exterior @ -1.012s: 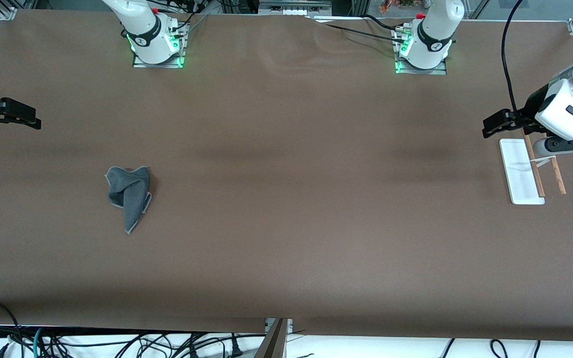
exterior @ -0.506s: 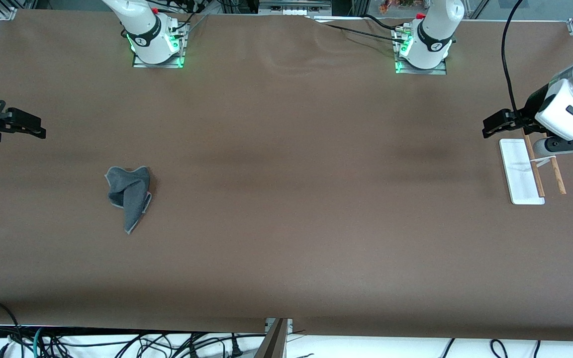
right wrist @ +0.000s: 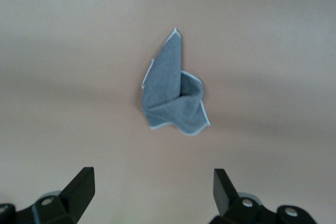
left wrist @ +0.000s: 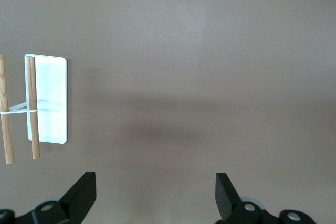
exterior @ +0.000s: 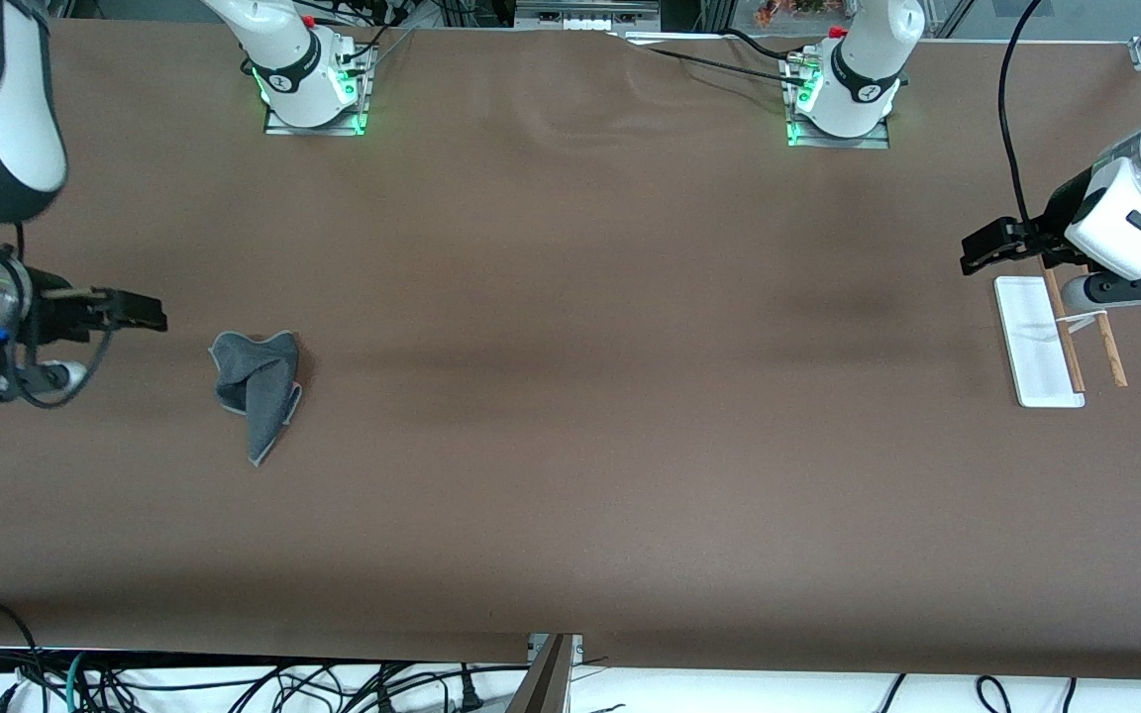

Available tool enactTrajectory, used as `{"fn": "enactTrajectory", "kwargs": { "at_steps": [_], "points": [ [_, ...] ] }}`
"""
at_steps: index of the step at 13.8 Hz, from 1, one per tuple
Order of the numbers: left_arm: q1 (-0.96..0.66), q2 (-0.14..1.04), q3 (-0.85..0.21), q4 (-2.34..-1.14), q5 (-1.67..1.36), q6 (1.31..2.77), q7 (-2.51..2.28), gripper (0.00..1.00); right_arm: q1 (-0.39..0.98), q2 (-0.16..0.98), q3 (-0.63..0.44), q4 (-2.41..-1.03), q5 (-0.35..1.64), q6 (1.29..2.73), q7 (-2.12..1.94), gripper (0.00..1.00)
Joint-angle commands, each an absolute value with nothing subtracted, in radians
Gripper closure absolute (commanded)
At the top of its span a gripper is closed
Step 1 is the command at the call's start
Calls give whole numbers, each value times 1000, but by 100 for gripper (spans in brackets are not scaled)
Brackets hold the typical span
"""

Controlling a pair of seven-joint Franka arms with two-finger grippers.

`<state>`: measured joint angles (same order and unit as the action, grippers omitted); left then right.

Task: Pass towel and hang on rack
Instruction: 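Reach the right gripper down to the grey towel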

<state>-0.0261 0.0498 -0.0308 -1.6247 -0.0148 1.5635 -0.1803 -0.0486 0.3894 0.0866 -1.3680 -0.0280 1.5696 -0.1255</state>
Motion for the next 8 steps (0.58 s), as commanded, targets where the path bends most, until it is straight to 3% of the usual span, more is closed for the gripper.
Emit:
{"fn": "enactTrajectory", "kwargs": {
  "at_steps": [1, 8],
  "points": [
    [-15, 60, -37, -1601, -29, 1542, -175, 0, -25, 446, 87, -1362, -25, 1633, -120, 0],
    [-15, 60, -37, -1601, -31, 1542, -175, 0, -32, 649, 86, -1362, -20, 1873, -121, 0]
  ]
}}
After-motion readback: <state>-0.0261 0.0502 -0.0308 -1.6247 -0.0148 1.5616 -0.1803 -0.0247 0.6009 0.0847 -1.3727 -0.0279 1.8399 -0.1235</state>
